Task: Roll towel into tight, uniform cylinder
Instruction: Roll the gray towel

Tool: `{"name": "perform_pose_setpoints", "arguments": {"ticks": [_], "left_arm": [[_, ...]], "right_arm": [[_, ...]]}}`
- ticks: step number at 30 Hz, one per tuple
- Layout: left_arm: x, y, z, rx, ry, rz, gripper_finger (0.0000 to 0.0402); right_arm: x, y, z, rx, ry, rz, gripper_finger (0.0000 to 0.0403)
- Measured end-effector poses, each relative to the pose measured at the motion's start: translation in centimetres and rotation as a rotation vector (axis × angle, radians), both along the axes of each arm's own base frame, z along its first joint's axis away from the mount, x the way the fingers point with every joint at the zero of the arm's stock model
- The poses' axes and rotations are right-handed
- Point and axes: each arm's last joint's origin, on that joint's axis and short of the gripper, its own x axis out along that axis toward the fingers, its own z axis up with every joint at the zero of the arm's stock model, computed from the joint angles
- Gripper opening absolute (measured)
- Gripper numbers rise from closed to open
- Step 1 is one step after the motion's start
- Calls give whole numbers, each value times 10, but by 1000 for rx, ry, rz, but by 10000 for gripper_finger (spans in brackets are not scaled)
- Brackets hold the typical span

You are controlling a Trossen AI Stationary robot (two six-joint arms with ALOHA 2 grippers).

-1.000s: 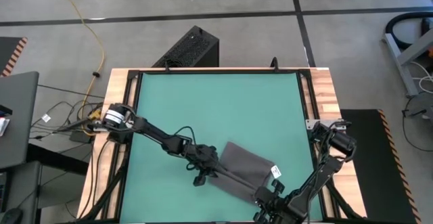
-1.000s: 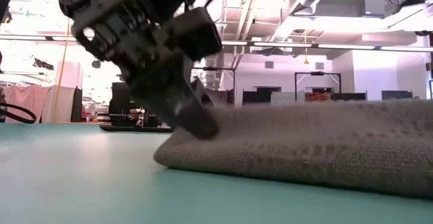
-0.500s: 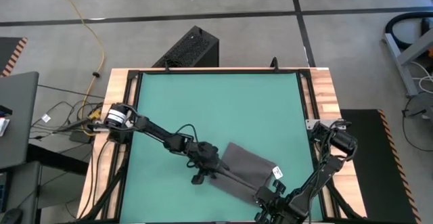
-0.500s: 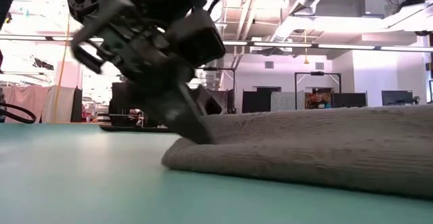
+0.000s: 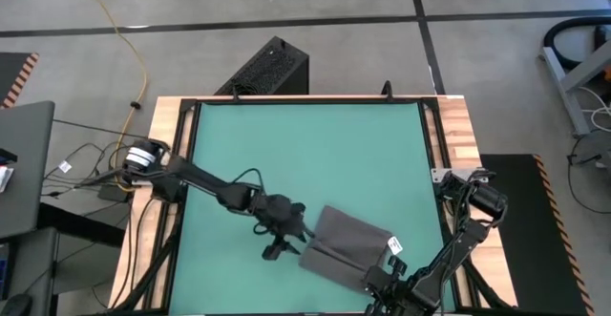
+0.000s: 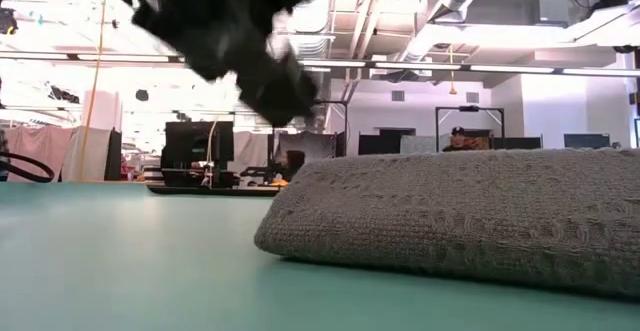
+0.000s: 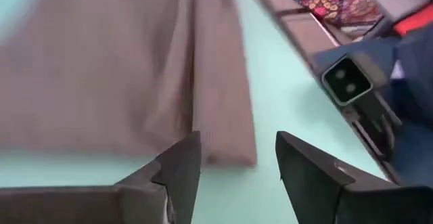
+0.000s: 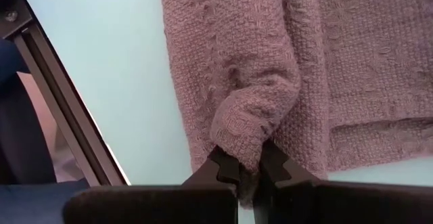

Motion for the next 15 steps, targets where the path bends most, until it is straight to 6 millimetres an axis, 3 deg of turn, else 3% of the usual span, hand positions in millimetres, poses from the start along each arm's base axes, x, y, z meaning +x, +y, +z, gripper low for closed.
{"name": "perform_pose_setpoints", "arguments": {"ticks": [3,7,15], "left_arm": [[-6,-20,10,177,-170,-80,176],[-8,-43,0,356,-288,-153,152],[12,-33,-21,391,-391,-105,50]], "right_arm": [[0,0,0,-6,0,6,24],[0,-1,0,-13,-1,6,24],[0,-1,-1,-15,-6,12,24]]}}
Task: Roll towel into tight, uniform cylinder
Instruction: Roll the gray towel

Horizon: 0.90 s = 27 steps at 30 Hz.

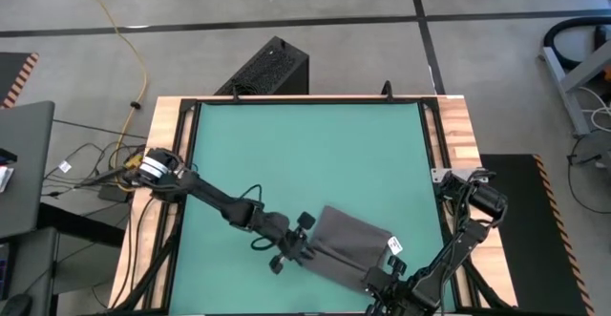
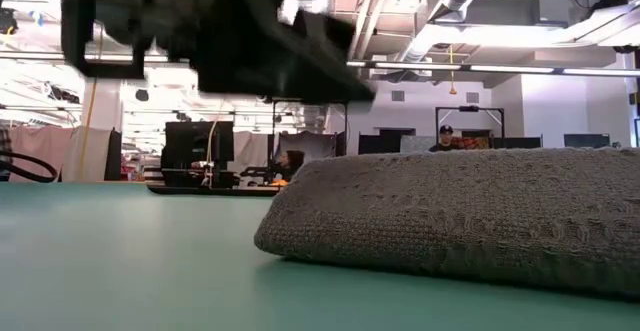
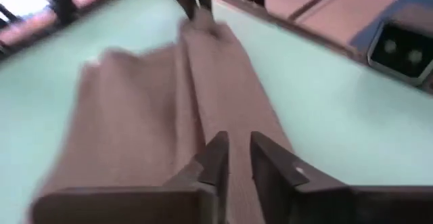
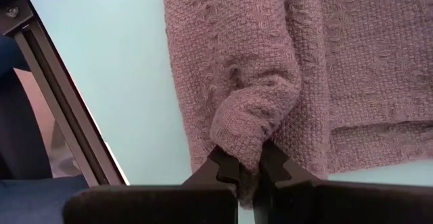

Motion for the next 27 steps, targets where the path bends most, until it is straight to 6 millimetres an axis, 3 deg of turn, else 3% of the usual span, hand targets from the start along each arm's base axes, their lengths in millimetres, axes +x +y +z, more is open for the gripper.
{"name": "perform_pose_setpoints", "arguments": {"ticks": [5,9,19,27], "left_arm": [[4,3,-7,-40,1,-29,5],[7,4,-11,-29,-22,26,4],[6,0,-9,-51,-40,-44,0],[22,-4,-41,9,27,42,0]], "right_arm": [[0,0,0,-3,1,6,24],[1,-1,0,-6,1,13,24],[1,-1,0,-3,0,6,25],[2,0,0,5,-8,6,25]]}}
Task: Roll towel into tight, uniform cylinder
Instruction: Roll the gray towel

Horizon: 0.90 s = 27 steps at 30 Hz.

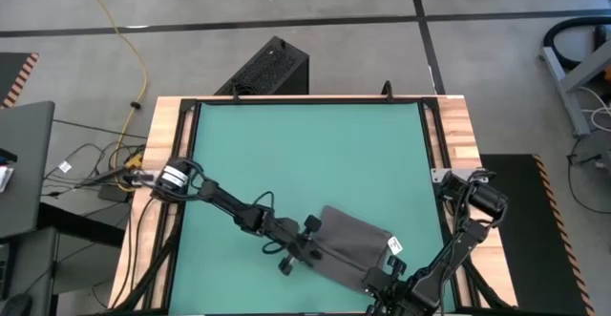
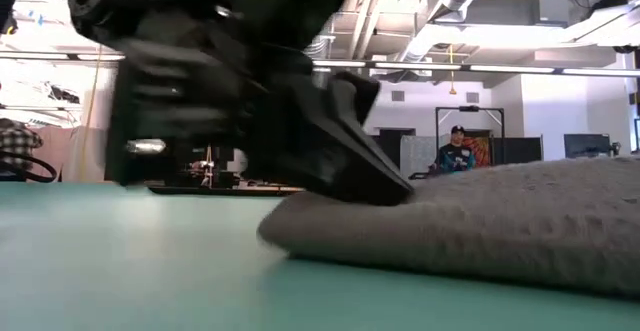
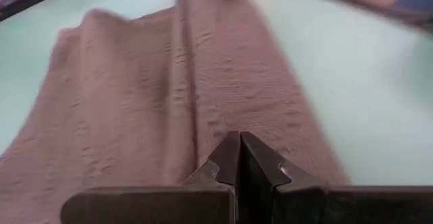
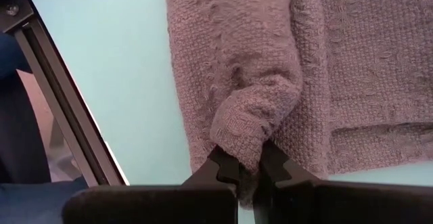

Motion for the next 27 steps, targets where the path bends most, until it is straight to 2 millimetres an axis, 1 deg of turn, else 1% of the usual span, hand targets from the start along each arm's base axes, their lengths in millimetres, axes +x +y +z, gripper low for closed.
{"name": "perform_pose_setpoints", "arguments": {"ticks": [4,7,12,18,24,26,27], "left_arm": [[15,1,-1,30,26,52,0],[21,1,-2,37,78,55,0],[22,5,-3,23,114,61,0],[23,13,-5,-13,151,69,0],[24,14,-5,-20,150,73,0],[24,15,-5,-17,149,72,0],[24,15,-5,-16,148,71,0]], "right_arm": [[0,1,0,-1,-4,27,27],[-2,3,0,-4,-7,46,39],[-8,12,12,-23,11,95,69],[-25,21,29,-29,119,76,108],[-32,27,39,-33,120,87,149],[-34,29,46,-41,125,86,158],[-34,32,52,-50,95,98,161]]}}
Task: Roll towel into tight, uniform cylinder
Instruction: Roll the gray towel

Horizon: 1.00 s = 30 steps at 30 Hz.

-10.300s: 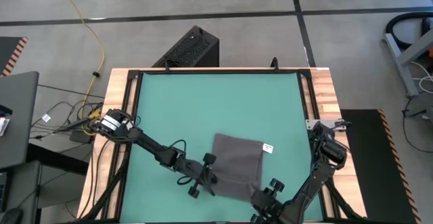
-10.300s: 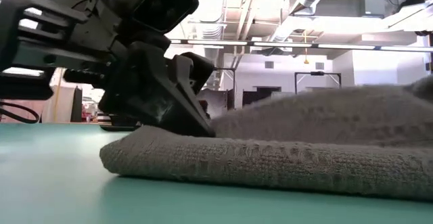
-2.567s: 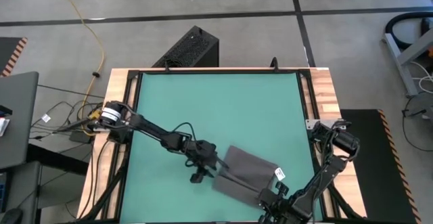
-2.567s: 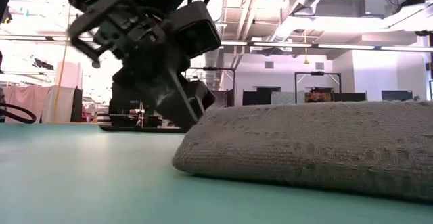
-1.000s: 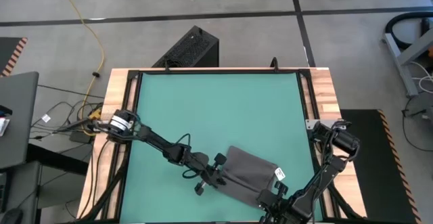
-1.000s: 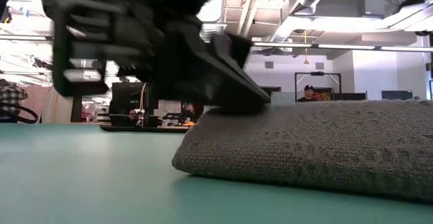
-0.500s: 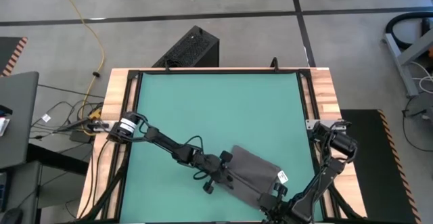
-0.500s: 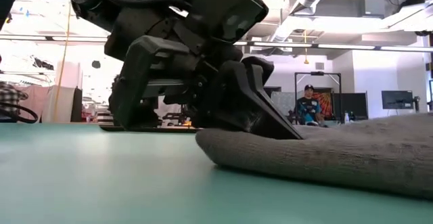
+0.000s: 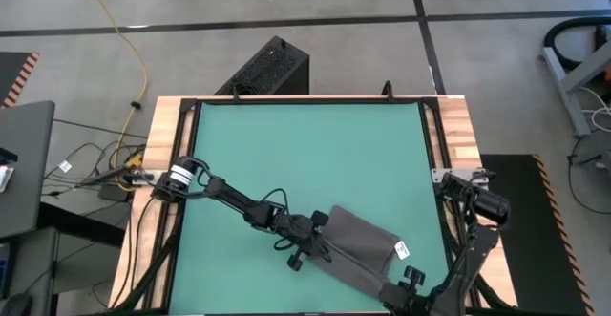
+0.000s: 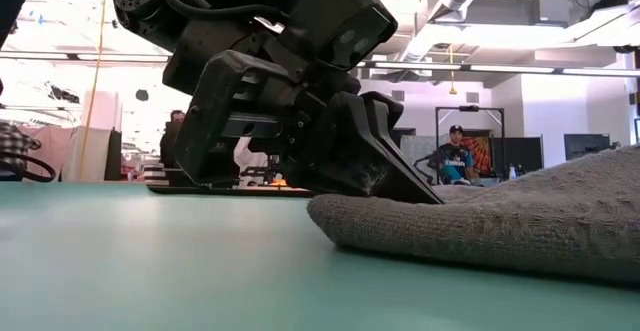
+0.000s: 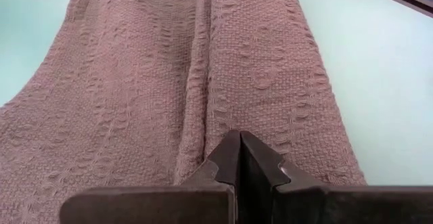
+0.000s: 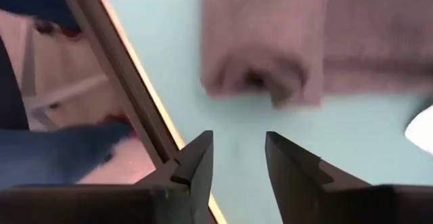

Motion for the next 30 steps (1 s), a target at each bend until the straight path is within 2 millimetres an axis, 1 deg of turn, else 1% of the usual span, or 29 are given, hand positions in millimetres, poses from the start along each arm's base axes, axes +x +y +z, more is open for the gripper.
{"name": "perform_pose_setpoints", "arguments": {"ticks": [2,4,6,8,11,12,14,16,20,25,27,30], "left_arm": [[0,0,0,0,0,0,0],[0,0,0,-1,0,1,0],[0,0,0,0,1,1,0],[0,0,0,0,0,1,0],[0,0,0,0,-1,0,0],[0,0,0,1,0,0,0],[0,0,0,0,1,1,0],[0,0,0,1,1,1,0],[0,0,0,2,-1,0,0],[1,0,1,-3,-14,3,0],[1,0,1,-10,-17,7,0],[1,0,1,-10,-17,7,0]], "right_arm": [[1,6,16,-28,-95,56,163],[2,9,34,-80,-185,93,155],[3,3,47,-151,-235,72,133],[6,-7,47,-215,-226,35,95],[8,-19,31,-280,-149,-6,35],[10,-23,25,-289,-130,-12,21],[12,-26,14,-284,-110,-11,10],[14,-27,3,-267,-100,0,16],[15,-26,-15,-186,-84,-5,50],[19,-21,-42,-44,-118,38,56],[20,-20,-47,0,-120,53,55],[19,-19,-48,26,-103,52,55]]}}
